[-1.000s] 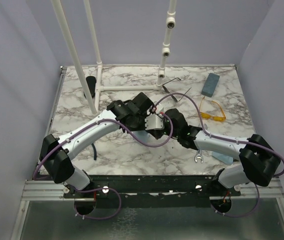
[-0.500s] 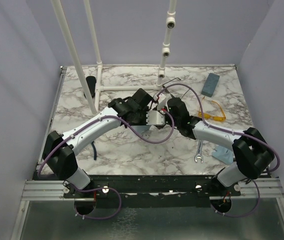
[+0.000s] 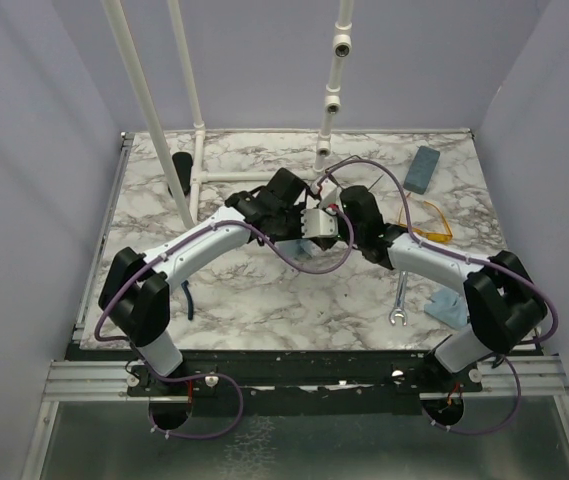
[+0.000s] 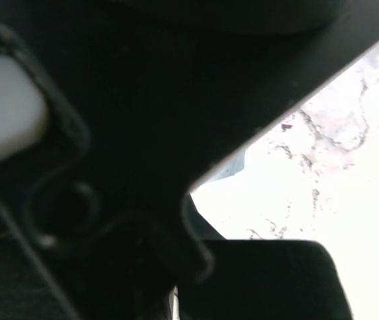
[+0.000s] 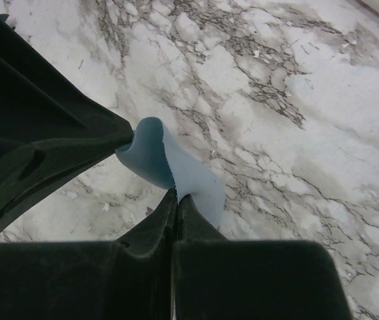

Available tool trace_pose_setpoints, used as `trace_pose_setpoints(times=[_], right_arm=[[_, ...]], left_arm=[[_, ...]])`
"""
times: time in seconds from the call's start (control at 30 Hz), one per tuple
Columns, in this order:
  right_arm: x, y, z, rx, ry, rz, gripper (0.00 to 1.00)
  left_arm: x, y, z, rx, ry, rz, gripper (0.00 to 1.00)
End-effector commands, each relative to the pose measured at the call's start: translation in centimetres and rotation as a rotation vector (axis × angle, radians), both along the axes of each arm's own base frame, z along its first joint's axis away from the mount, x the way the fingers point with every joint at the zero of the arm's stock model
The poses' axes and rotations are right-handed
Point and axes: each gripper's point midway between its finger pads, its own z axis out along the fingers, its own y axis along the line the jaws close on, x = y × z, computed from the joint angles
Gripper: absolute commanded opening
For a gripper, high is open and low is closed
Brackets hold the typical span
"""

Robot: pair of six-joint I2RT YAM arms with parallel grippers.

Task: Organize the sunglasses
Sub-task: Fold the glasses cleaning cloth at the center of the board.

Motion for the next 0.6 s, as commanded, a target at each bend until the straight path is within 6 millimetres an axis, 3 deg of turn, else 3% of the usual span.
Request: trace_pose_setpoints(times=[0.0,0.23,0.33,0.47,0.57], right_arm=[[2.1,-0.8,0.4,-0.062,-0.035,-0.029,0.01],[5.3,-2.1,1.6,-0.131,-0.090,-0.071,0.01],[5.7,-2.4,1.9,-0.177,-0.100,-0.066,0.01],[5.4,-2.3,0.6,-0.221,-0.082,-0.014,0.01],[3.7,-1.8,-1.1,-0.214,-0.009,0.049,0.01]], left_arm=[[2.7,-1.3,1.3,-0.027,-0.106,-0.024,0.00],[6.1,-1.4,2.8,-0.017,-0.224,0.010,0.00],[7.1,-1.2,3.2,0.000,-0.265,0.021,0.00],[6.6,-1.0,1.9,0.011,-0.242,0.009,0.00],[5.2,-0.7,0.2,0.021,-0.200,-0.019,0.00]])
